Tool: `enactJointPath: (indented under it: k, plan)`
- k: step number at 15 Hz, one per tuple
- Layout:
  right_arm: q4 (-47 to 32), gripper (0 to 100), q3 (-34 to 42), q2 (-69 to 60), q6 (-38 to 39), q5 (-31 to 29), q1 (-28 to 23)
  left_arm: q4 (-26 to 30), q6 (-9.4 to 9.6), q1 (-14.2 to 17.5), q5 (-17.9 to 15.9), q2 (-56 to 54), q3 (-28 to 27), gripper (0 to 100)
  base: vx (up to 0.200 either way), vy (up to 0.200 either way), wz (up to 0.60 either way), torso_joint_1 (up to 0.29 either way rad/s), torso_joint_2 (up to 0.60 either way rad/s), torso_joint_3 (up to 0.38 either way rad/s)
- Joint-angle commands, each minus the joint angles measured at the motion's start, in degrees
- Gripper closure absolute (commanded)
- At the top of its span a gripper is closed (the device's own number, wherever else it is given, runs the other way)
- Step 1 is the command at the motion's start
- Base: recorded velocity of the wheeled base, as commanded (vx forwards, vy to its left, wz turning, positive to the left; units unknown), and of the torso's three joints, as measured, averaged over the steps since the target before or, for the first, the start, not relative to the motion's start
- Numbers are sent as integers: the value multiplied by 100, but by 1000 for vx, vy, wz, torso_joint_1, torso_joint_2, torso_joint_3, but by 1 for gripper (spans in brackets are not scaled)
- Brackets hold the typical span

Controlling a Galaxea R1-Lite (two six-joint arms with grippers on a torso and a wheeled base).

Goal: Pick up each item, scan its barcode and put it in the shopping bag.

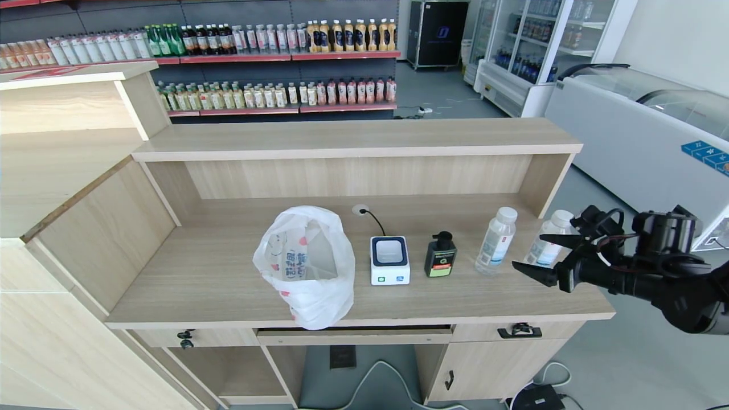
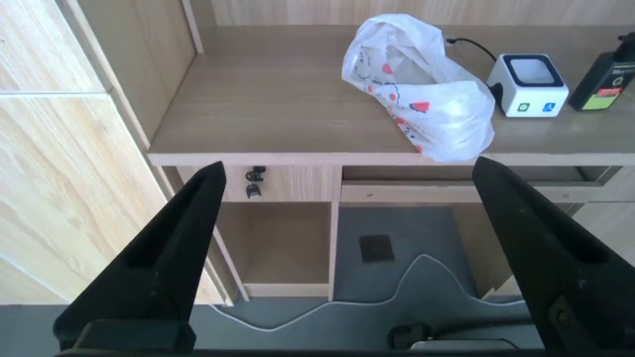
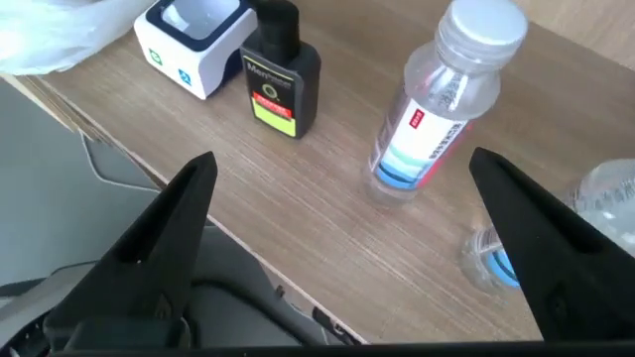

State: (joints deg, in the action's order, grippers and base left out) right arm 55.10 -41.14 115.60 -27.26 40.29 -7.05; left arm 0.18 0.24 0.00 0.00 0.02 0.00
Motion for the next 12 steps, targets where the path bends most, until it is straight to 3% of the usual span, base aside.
enactJointPath:
  k: [1,9,12]
  plan:
    - [-8,0,-394,525,-254,278,10,-1,2,0,0,-2,0,0,0,0,0,0,0,0]
    - [-35,0,-1405,1430,-711,1192,107,-1,2,0,0,-2,0,0,0,0,0,0,0,0]
    - [-35,0,-1643,1641,-702,1218,274,-1,2,0,0,-2,0,0,0,0,0,0,0,0]
